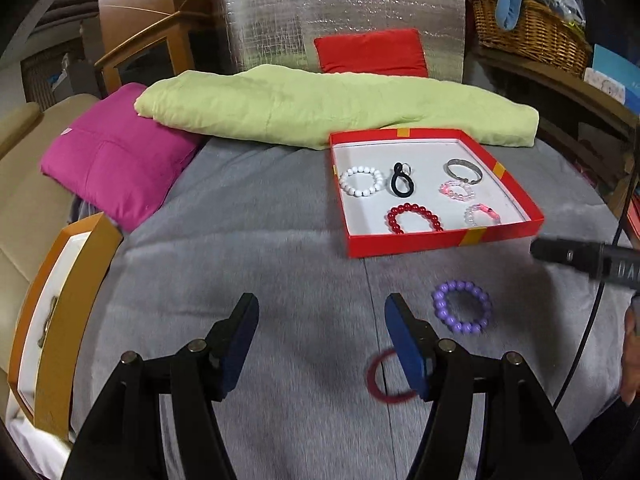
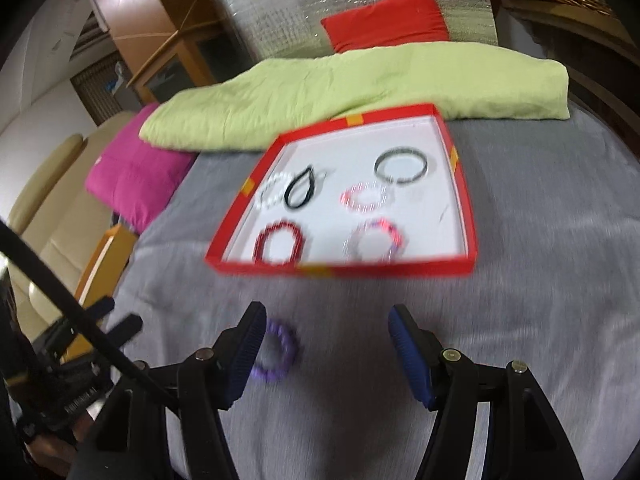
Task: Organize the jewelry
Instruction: 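Withdraw both open tools from the tray toward the remaining bracelets, then position the left tool over the maroon ring while the right tool approaches the purple bracelet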
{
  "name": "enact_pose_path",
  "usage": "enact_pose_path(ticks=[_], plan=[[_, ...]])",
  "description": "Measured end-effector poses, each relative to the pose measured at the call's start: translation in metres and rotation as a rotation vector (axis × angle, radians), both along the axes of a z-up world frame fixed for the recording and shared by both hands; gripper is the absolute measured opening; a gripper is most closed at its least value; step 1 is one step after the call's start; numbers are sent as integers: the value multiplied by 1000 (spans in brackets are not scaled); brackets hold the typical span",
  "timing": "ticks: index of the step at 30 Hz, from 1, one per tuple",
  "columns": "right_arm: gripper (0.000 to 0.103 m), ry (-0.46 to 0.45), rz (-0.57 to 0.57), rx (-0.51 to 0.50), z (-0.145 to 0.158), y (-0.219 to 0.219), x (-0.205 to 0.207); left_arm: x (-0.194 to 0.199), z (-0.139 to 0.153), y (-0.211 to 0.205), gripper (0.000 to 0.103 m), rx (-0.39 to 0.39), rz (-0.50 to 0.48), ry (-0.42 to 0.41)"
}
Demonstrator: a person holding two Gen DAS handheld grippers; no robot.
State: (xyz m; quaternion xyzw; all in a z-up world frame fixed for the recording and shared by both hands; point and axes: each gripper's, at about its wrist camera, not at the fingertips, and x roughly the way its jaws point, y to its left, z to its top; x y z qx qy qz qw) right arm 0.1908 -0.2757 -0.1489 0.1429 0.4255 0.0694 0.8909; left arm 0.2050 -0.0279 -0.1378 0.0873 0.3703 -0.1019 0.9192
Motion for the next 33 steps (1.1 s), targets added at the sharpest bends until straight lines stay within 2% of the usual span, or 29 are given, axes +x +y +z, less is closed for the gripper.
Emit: enact_pose_path(ticks=[7, 16, 23, 33], plan=[[67, 13, 34, -50, -11, 27, -15, -7, -2, 11, 66, -11, 12, 2], [68, 2, 28, -287, -14, 55, -7, 7, -22, 17, 66, 20, 33, 59], [68, -36, 25, -353, -4, 56, -10, 14, -30, 13, 66, 23, 38, 93], [68, -36, 23, -360, -2, 52, -15, 12, -33, 1, 66, 38, -9, 100]])
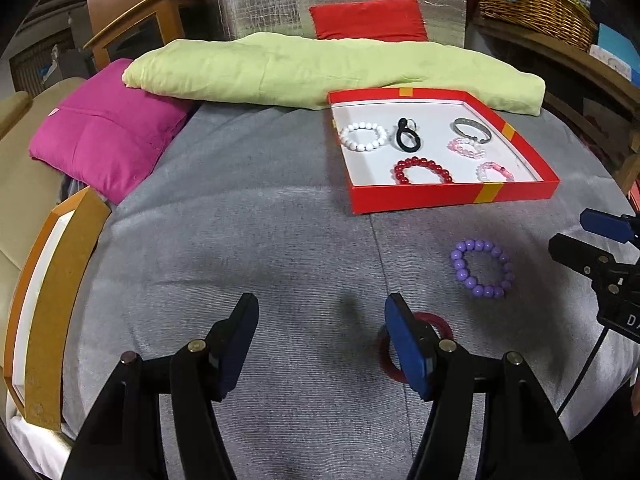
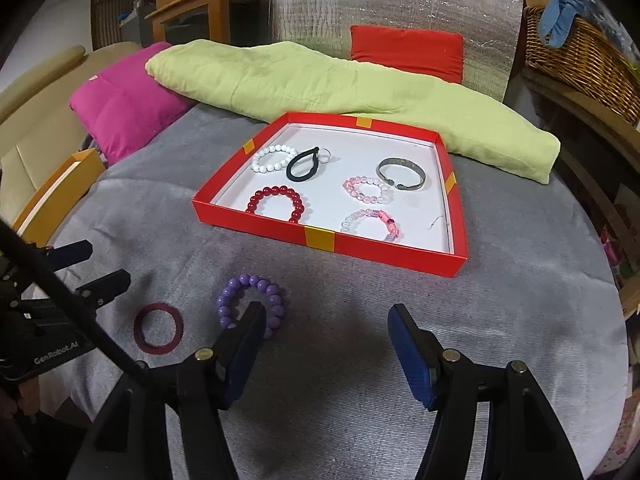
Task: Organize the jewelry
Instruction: 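Position the left tool over the maroon ring while the right tool approaches the purple bracelet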
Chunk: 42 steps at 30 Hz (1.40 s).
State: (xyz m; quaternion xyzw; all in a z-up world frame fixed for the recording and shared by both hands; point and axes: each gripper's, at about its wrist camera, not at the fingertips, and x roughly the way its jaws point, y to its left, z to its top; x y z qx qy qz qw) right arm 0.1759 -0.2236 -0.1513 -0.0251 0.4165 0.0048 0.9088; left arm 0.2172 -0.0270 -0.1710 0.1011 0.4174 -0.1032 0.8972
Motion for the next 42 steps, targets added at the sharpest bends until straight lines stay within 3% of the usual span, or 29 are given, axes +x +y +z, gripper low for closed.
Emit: enact_pose_path(ticks=[30, 42], plan=[[66, 15, 60, -30, -14, 18, 4, -6, -6, 21, 66, 12, -65, 28], [66, 9, 64, -53, -14, 21, 4, -8, -7, 17, 62, 19, -76, 27]])
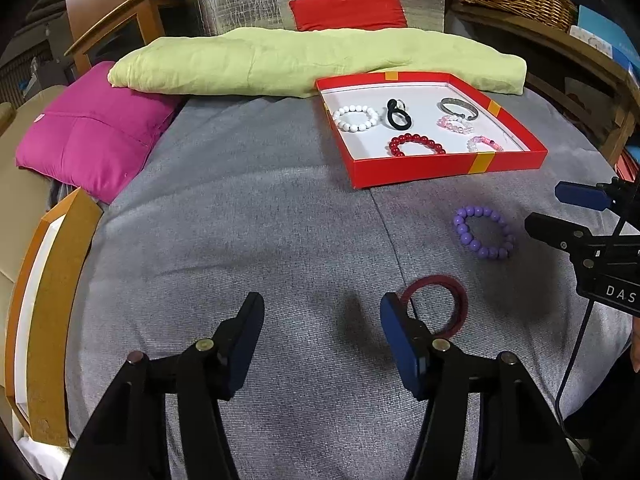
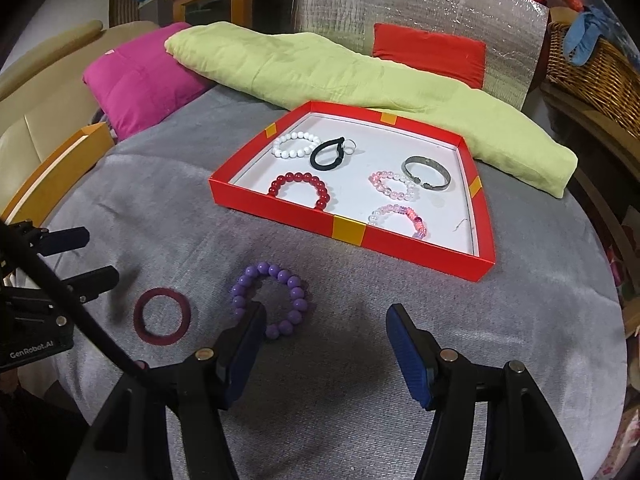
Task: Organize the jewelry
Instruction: 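Position the left tool over the maroon ring while the right tool approaches the purple bracelet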
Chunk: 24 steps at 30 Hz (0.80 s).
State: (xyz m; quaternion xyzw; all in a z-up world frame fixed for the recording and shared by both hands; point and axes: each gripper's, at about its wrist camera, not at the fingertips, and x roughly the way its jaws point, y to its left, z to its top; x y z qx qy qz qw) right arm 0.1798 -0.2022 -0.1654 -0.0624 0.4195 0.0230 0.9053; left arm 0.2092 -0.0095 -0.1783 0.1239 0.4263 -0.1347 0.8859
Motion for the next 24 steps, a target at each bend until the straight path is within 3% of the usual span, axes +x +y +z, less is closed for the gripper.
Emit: enact_pose_path(ticks=[24], plan=[[66, 14, 3, 4, -4, 0, 2, 2, -2, 2, 62, 7, 0, 13]])
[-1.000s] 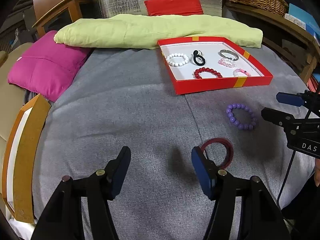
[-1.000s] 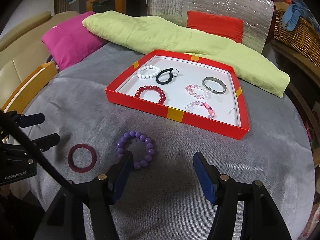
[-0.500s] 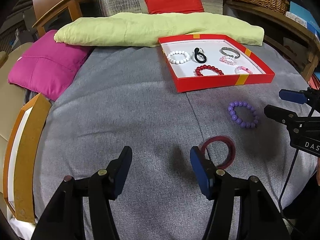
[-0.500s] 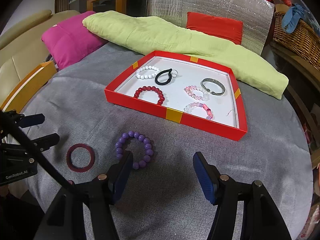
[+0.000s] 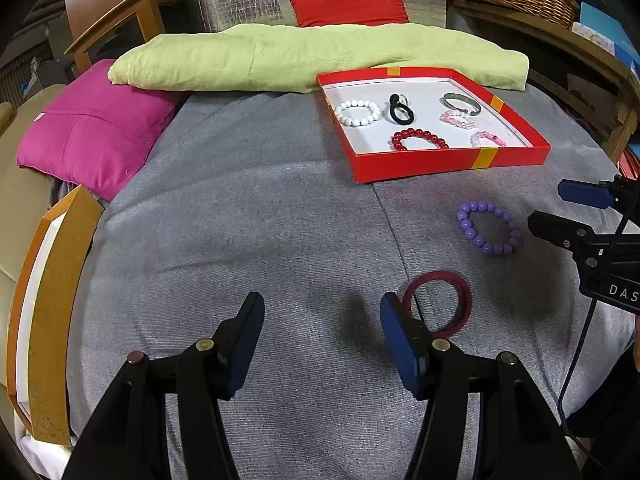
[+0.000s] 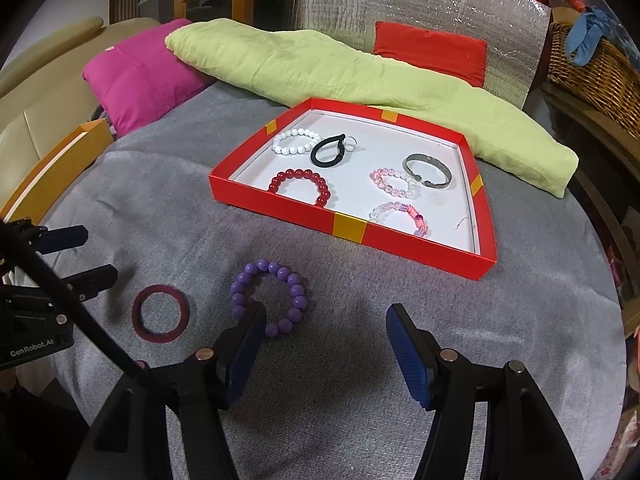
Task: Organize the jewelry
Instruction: 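Position the left tool over the maroon ring while the right tool approaches the purple bracelet, then grasp the maroon ring with the left tool while the right tool grasps the purple bracelet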
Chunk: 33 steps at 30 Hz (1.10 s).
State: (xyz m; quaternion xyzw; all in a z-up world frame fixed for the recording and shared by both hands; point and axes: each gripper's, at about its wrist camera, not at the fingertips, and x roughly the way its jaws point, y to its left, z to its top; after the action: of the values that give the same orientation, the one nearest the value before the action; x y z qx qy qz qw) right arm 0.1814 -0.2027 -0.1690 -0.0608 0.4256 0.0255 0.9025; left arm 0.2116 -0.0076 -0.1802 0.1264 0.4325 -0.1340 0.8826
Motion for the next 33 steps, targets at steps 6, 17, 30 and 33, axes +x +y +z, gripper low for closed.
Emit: enact_pose_path(ticks=[6, 17, 30, 33], plan=[[56, 53, 0, 87, -6, -8, 6, -2, 3, 1, 62, -67, -15, 30], [43, 107, -18, 195, -18, -11, 18, -6, -2, -13, 48, -137, -78, 85], [10, 108, -31, 177, -25, -14, 23, -1, -21, -34, 9, -146, -135, 146], [10, 105, -63, 183, -23, -27, 22, 0, -23, -37, 8, -150, -133, 152]])
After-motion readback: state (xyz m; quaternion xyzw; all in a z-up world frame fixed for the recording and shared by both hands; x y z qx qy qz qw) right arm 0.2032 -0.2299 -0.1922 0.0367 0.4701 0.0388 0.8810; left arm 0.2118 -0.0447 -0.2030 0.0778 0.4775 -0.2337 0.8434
